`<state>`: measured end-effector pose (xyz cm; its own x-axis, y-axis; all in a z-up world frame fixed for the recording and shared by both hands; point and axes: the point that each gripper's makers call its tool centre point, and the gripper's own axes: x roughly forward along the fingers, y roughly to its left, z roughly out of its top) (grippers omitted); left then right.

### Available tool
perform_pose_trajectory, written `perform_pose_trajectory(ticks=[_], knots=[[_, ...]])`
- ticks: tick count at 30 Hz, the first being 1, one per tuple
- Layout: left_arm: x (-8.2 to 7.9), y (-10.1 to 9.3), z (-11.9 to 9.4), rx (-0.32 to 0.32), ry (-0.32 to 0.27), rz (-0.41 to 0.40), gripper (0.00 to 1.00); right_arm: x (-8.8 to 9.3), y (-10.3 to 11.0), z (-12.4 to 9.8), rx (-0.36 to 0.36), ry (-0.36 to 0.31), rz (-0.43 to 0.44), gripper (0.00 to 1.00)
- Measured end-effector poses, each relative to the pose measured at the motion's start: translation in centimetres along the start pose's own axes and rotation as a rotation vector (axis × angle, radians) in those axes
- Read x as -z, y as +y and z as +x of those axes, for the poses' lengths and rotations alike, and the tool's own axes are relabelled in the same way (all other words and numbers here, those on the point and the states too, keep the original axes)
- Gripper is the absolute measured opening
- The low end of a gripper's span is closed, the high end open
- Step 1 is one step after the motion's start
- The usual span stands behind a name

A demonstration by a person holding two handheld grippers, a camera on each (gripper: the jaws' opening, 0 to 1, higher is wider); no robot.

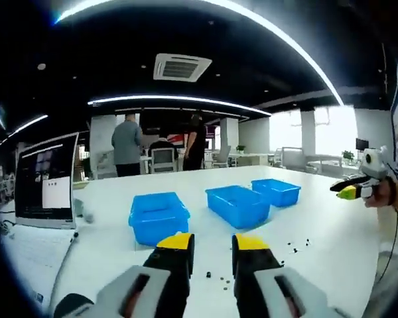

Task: Pick up the resistors one by one and place each resistor into its matching bin, sorting the parts by color and model until every resistor is separated into the correct bin for its type

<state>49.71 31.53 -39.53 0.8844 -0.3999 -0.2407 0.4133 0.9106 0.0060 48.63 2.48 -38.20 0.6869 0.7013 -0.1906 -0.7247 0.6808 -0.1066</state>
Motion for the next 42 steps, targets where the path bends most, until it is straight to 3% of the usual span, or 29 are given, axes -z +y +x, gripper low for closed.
perform_pose_trajectory(ticks=[2,3,5,6,7,11,15,19,24,26,32,37,42], knots=[[1.5,-0.4,0.4,0.076,0.124,0.019,0.23,0.3,0.4,0.1,-0.005,0.000,0.007,0.25],[2.8,-0.6,0.5,0.111,0.232,0.060,0.22,0.5,0.5,0.0,-0.007,0.000,0.017,0.25],[4.5,-0.4,0.6,0.136,0.374,0.115,0.20,0.6,0.9,0.0,-0.019,-0.018,0.055,0.25],[5.0,-0.3,0.8,0.140,0.425,0.114,0.20,0.8,1.1,-0.2,-0.020,-0.022,0.063,0.25],[5.2,-0.3,1.2,0.143,0.439,0.109,0.20,0.9,1.1,-0.3,-0.019,-0.022,0.063,0.25],[4.6,-1.2,3.7,0.201,0.387,0.035,0.17,1.9,0.9,-0.9,0.007,-0.013,0.097,0.25],[5.9,0.0,4.9,0.154,0.469,0.058,0.16,2.4,0.6,-1.4,0.015,-0.007,0.113,0.25],[6.3,0.7,5.3,0.144,0.490,0.049,0.16,2.8,0.4,-1.7,0.016,0.006,0.108,0.25],[8.0,0.9,5.7,0.140,0.552,0.020,0.14,3.5,-0.3,-1.6,0.028,0.027,0.097,0.25],[7.8,1.1,5.7,0.131,0.538,0.009,0.08,3.7,-0.4,-1.4,0.028,0.032,0.098,0.25],[7.7,1.2,5.8,0.135,0.514,0.006,0.08,3.9,-0.4,-0.9,0.025,0.031,0.103,0.25],[6.0,0.3,5.6,0.154,0.455,0.012,0.07,4.4,-0.9,-0.9,0.027,0.033,0.114,0.25],[3.3,-1.9,6.4,0.238,0.382,0.016,0.07,4.6,-1.2,-1.0,0.028,0.031,0.121,0.25]])
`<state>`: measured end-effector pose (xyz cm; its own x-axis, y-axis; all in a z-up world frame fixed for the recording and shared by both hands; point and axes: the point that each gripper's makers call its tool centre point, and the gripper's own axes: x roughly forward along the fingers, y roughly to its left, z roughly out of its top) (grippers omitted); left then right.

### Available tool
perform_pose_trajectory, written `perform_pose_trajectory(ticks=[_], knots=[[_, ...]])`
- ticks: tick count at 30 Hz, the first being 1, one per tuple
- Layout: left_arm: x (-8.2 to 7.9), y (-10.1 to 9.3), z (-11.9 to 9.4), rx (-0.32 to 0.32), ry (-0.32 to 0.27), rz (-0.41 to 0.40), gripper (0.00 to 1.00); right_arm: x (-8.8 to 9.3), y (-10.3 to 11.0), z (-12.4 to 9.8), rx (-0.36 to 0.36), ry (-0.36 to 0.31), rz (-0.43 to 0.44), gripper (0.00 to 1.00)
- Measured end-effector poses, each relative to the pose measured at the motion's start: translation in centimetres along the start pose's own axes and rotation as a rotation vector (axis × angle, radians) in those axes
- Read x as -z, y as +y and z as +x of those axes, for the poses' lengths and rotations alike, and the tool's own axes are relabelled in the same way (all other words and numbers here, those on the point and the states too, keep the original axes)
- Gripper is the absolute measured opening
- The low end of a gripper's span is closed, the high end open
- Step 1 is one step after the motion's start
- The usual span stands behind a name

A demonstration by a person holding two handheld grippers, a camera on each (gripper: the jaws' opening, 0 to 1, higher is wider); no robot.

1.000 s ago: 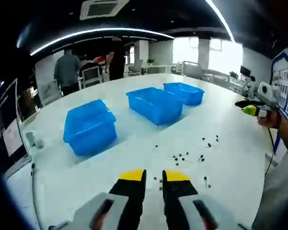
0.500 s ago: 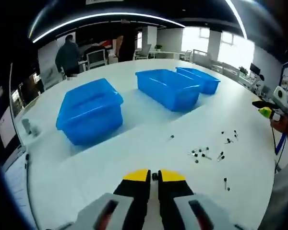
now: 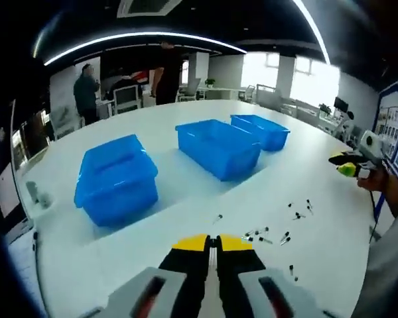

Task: Pick up the resistors one by one and place each resistor into its matching bin, sorting the parts by color and model until every resistor is separated into the correct bin for its type

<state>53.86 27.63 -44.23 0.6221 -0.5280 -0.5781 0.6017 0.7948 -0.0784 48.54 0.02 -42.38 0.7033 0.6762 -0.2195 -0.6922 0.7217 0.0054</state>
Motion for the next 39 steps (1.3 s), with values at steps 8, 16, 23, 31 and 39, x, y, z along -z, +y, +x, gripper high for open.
perform_pose_trajectory(ticks=[8,16,23,31,39], knots=[[-5.4,-3.0,1.4,0.090,-0.088,0.127,0.08,-0.2,-0.4,-0.5,0.010,-0.009,-0.001,0.25],[-11.1,-9.2,2.9,0.407,-0.235,0.128,0.07,0.0,-1.2,-1.3,0.033,-0.017,0.005,0.25],[-16.6,-7.4,5.5,0.357,-0.409,0.005,0.07,0.6,-1.8,-1.8,0.047,-0.025,0.032,0.25],[-20.2,-0.3,8.3,0.034,-0.525,-0.128,0.07,0.2,-2.5,-2.4,0.059,-0.036,0.020,0.25],[-18.6,-2.3,10.9,0.032,-0.460,-0.148,0.07,1.2,-3.5,-3.4,0.103,-0.001,0.011,0.25]])
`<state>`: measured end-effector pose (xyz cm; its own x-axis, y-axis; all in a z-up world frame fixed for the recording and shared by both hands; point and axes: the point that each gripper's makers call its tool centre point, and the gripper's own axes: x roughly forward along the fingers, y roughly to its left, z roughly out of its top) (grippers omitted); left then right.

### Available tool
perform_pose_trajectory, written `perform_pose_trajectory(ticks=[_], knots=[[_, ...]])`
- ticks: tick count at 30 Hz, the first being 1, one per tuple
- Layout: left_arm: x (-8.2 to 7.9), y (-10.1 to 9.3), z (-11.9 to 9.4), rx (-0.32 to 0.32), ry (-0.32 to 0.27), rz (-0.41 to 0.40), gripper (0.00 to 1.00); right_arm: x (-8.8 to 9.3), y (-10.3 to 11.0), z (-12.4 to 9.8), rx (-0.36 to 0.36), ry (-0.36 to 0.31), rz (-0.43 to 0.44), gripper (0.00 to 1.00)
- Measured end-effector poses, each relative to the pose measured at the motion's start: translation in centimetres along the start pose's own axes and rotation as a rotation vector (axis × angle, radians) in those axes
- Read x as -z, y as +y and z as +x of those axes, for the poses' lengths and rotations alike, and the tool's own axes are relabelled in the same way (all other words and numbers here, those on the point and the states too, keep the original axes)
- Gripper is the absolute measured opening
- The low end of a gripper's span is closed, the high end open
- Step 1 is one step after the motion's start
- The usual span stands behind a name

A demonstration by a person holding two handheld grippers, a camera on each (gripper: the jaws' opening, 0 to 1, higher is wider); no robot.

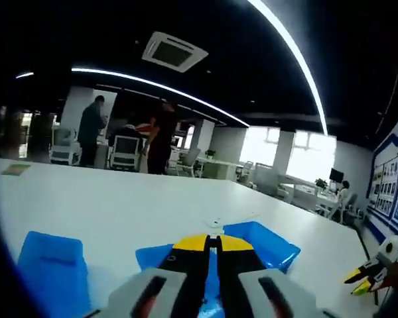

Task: Pick up the resistors one by one and place each resistor into its matching bin, sorting the parts by color and model until every resistor is separated into the correct bin for its type

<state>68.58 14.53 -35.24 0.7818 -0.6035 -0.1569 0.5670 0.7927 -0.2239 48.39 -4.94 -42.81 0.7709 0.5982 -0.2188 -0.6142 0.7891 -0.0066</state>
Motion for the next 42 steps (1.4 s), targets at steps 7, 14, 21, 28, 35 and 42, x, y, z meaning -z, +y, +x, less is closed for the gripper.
perform_pose_trajectory(ticks=[7,14,21,28,35,42], knots=[[2.0,-0.6,0.4,-0.005,0.074,-0.035,0.20,0.5,-0.5,-0.8,0.019,0.000,0.028,0.24],[1.8,-1.7,-0.4,0.013,0.069,-0.028,0.23,0.7,-0.6,-1.6,0.048,-0.003,0.039,0.24],[1.0,-0.8,-2.4,0.023,0.043,-0.042,0.20,0.6,-0.5,-1.9,0.059,-0.009,0.049,0.24],[-1.0,-0.7,-6.1,0.104,-0.024,-0.001,0.19,0.4,0.2,-1.1,0.034,0.007,0.039,0.24],[-1.0,2.8,-10.0,0.025,-0.029,0.087,0.20,0.1,0.6,0.6,-0.007,0.027,0.026,0.24],[-2.6,4.0,-13.8,0.015,-0.119,0.025,0.20,-1.7,2.1,2.8,-0.104,0.055,-0.060,0.24]])
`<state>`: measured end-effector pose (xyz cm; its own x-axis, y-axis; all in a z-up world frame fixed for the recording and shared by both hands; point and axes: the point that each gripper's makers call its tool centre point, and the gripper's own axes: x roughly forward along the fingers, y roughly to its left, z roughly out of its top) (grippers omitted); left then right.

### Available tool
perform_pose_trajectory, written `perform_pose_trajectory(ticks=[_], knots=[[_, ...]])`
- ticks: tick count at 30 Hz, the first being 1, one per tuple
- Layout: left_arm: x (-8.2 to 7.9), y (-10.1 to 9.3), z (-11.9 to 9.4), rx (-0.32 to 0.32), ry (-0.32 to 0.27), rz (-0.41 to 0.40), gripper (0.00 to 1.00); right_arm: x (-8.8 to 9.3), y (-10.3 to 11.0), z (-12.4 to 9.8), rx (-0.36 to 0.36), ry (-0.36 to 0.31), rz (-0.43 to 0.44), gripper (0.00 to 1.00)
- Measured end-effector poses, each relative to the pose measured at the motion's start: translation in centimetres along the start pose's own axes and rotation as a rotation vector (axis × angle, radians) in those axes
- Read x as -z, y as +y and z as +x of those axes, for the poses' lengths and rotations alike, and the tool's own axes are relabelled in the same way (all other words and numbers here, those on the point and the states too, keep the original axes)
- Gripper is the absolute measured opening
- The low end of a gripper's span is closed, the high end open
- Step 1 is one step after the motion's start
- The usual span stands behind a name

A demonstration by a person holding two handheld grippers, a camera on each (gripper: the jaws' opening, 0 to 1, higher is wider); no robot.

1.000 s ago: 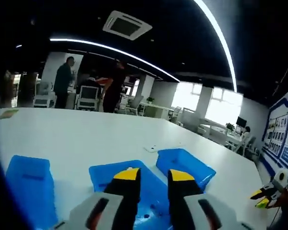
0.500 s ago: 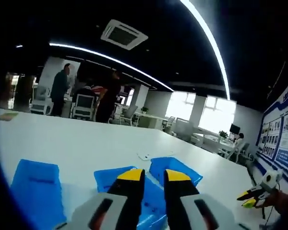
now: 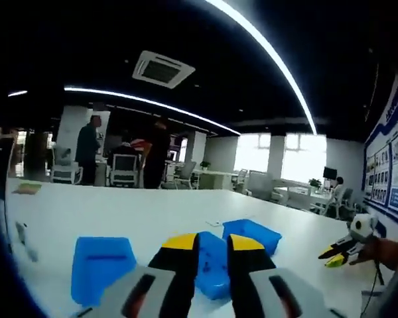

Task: Pick up the resistors one by one and place each resistor into its matching bin, sorting the parts by color and model until every resistor is separated into the correct bin for its type

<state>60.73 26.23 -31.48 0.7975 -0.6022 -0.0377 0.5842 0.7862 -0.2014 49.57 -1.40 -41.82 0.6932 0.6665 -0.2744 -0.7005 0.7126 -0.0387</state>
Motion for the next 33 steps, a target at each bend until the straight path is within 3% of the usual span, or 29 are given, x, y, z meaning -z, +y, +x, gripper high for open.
perform_pose_trajectory(ticks=[3,5,7,8,12,14,16,18,22,23,25,26,30,33], knots=[[-0.7,-0.8,-1.1,0.012,-0.038,0.024,0.20,-1.1,0.8,1.1,-0.047,0.005,-0.057,0.24],[-1.9,-2.1,-2.5,0.031,-0.124,0.115,0.19,-1.9,1.4,1.8,-0.069,-0.006,-0.078,0.24],[-1.0,-3.4,-3.9,0.029,-0.120,0.135,0.19,-2.3,2.2,2.2,-0.096,-0.013,-0.083,0.24],[-0.2,-4.0,-4.6,0.031,-0.108,0.151,0.19,-2.4,2.5,2.3,-0.107,-0.011,-0.090,0.24],[5.8,-6.0,-7.0,0.035,0.066,0.176,0.18,-2.2,2.8,2.6,-0.130,0.022,-0.122,0.24],[7.7,-6.7,-8.4,0.021,0.128,0.234,0.18,-2.1,2.6,2.7,-0.139,0.042,-0.154,0.24],[8.6,-7.2,-9.1,-0.005,0.147,0.212,0.17,-1.8,2.1,3.1,-0.147,0.059,-0.175,0.24],[9.5,-7.5,-9.2,-0.020,0.159,0.128,0.18,-1.8,2.2,3.6,-0.157,0.073,-0.191,0.24],[10.2,-7.8,-8.8,-0.041,0.163,0.139,0.18,-1.5,3.7,5.2,-0.267,0.115,-0.235,0.24],[10.2,-7.8,-8.8,-0.045,0.165,0.132,0.18,-1.2,4.3,5.7,-0.313,0.137,-0.250,0.24],[10.2,-7.6,-8.8,-0.045,0.170,0.136,0.18,-0.2,5.7,6.7,-0.410,0.210,-0.201,0.24],[10.1,-7.2,-8.8,-0.046,0.169,0.138,0.18,0.4,6.2,7.7,-0.447,0.277,-0.186,0.23],[9.4,-6.2,-9.1,-0.073,0.168,0.117,0.18,1.4,7.8,9.7,-0.554,0.435,-0.351,0.22],[9.4,-6.3,-9.9,-0.102,0.213,0.176,0.18,2.0,9.5,10.5,-0.646,0.529,-0.418,0.20]])
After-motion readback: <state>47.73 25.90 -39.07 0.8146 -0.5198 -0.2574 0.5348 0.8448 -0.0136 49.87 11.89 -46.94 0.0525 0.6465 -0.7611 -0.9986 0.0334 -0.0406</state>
